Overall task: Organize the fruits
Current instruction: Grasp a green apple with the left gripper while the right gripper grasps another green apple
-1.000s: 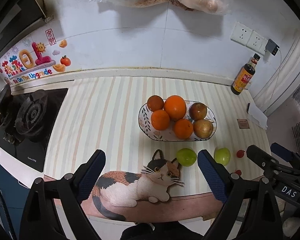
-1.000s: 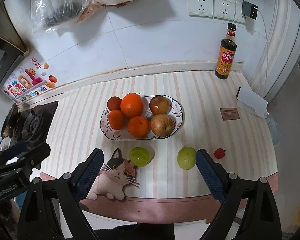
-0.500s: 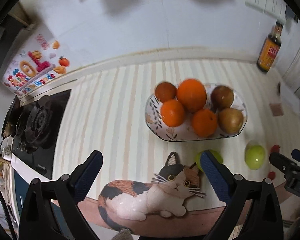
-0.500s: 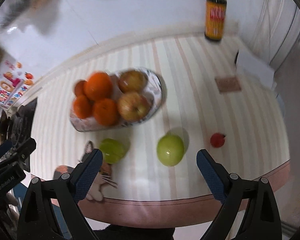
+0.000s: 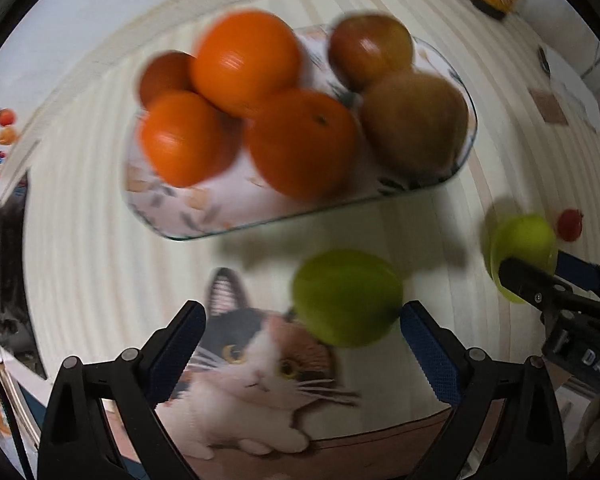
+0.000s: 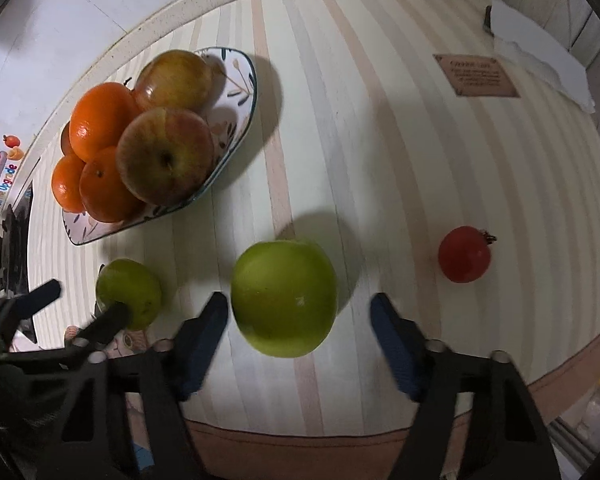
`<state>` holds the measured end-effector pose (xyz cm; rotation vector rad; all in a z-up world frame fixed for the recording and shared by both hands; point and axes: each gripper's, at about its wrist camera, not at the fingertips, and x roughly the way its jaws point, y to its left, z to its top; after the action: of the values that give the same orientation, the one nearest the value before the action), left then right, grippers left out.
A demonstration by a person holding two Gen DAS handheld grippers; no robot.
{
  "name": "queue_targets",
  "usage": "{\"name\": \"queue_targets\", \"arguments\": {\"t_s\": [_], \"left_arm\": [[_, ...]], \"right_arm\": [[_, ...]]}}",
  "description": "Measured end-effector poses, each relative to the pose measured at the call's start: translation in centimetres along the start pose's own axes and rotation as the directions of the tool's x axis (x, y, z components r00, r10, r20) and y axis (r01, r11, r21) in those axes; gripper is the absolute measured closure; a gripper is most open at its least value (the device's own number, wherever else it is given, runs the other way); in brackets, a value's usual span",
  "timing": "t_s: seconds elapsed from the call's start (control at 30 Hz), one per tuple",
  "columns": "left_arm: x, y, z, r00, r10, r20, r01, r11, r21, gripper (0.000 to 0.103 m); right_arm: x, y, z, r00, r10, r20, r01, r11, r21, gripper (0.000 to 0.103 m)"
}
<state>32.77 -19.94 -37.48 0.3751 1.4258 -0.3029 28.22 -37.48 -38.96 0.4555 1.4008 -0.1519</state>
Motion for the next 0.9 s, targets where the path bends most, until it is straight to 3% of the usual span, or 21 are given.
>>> {"name": "queue_targets", "arguments": {"t_s": [0.1,0.23,0.4,0.67,0.9], "left_arm": [[1.0,-0.7,0.3,0.999,-0.047,-0.007,0.047,0.999,0.002,0.006],[0.7,-1.2,0.3,0.992,-0.118,0.037,0.118,0.993,0.01,0.041],[0.4,-0.6,-0.6,0.994,-0.1,0.04,0.1,0.995,0.011,0.042],[0.2,6.0,-5.0,0.994,-0.105,-0.004,0.104,0.986,-0.13,0.042],[0.2,9.0,-6.0,0.991,-0.132,0.01,0.131,0.965,-0.227,0.042]], "right_arm": [[-0.1,-0.2,0.0,0.999,0.04,0.023,-0.04,0.999,-0.009,0.043],[-0.2,-0.1,0.0,0.999,0.047,0.021,-0.047,0.999,-0.026,0.046],[-0.4,0.2,-0.4,0.999,0.049,0.007,-0.048,0.998,-0.036,0.046],[0.8,2.7,-2.9,0.986,0.153,-0.067,-0.157,0.986,-0.058,0.046],[1.0,4.4,-3.1,0.987,0.151,-0.051,-0.155,0.985,-0.072,0.046]]}}
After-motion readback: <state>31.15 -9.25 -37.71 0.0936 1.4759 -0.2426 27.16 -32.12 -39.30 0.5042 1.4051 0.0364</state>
